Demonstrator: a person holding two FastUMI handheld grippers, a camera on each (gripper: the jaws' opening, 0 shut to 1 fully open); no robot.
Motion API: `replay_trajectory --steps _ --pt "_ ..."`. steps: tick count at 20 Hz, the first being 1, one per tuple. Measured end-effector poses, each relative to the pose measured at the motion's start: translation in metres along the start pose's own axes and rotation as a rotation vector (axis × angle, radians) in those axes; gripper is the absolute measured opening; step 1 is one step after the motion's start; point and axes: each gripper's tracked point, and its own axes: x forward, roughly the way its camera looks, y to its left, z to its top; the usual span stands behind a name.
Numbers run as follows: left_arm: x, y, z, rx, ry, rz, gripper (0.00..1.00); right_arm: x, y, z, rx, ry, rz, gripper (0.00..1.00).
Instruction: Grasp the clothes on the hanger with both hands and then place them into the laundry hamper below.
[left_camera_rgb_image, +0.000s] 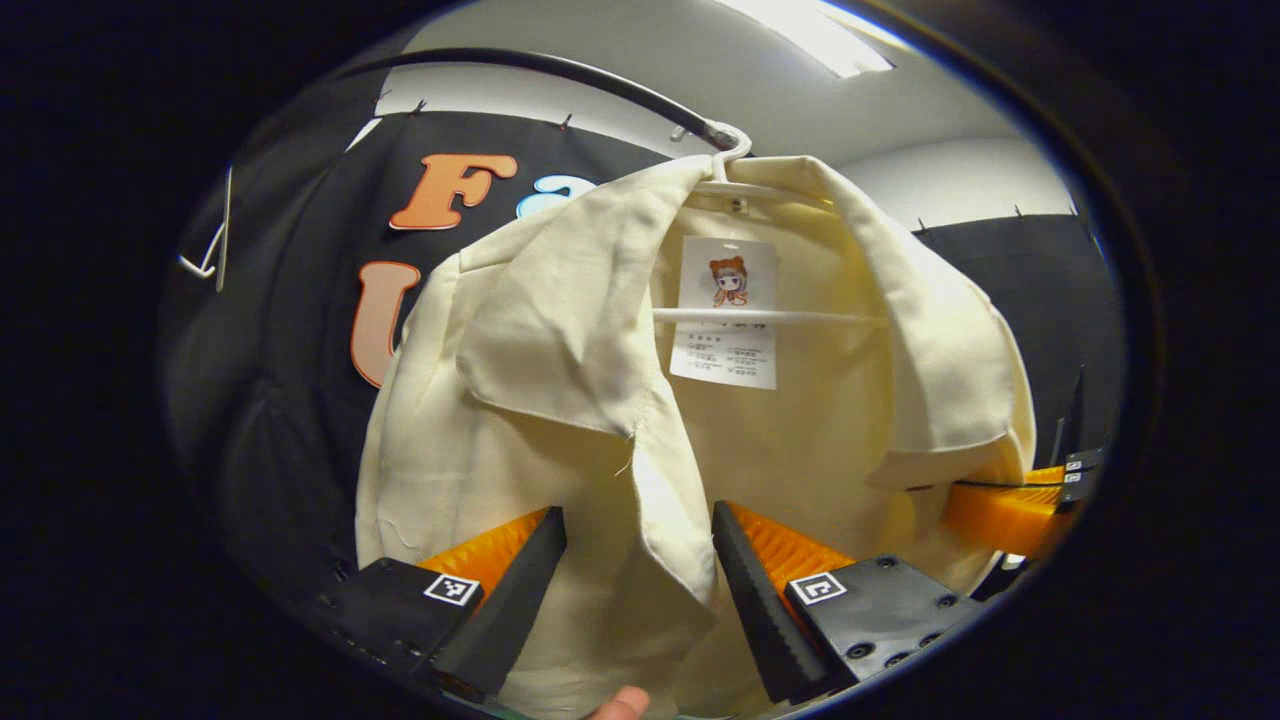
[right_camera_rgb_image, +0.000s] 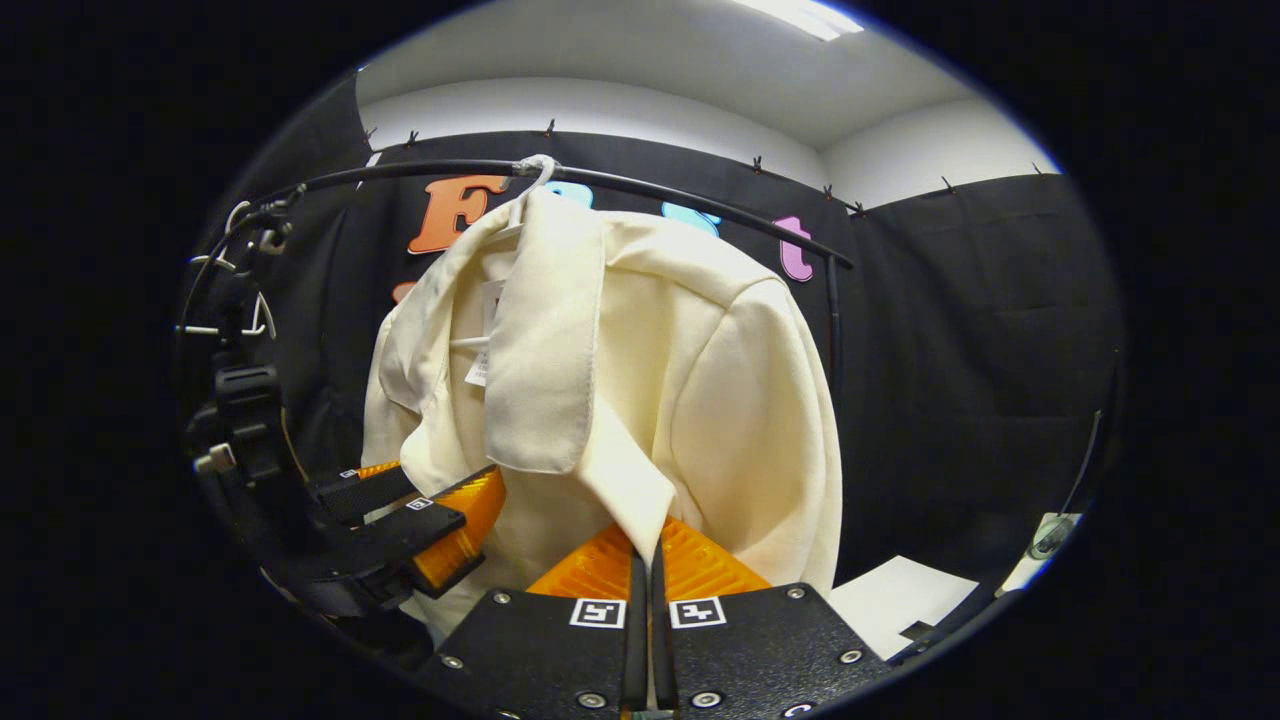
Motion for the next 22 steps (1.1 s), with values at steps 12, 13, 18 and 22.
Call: replay_trajectory --steps 12,13,18,22 --pt "-0.017 0.086 0.018 0.266 -0.028 0.157 0.1 -0.012 -0.001 0.01 0.012 -0.051 -0.01 0.02" --pt "-0.027 0.093 0.028 0.285 -0.037 0.161 0.07 -0.017 -0.002 0.015 0.003 -0.071 -0.018 0.01" --pt "-0.062 0.118 0.071 0.353 -0.139 0.238 0.07 -0.039 -0.003 0.045 -0.083 -0.133 -0.062 0.0" --pt "-0.069 0.129 0.083 0.4 -0.173 0.272 0.08 -0.058 -0.021 0.072 -0.055 -0.157 -0.1 0.0"
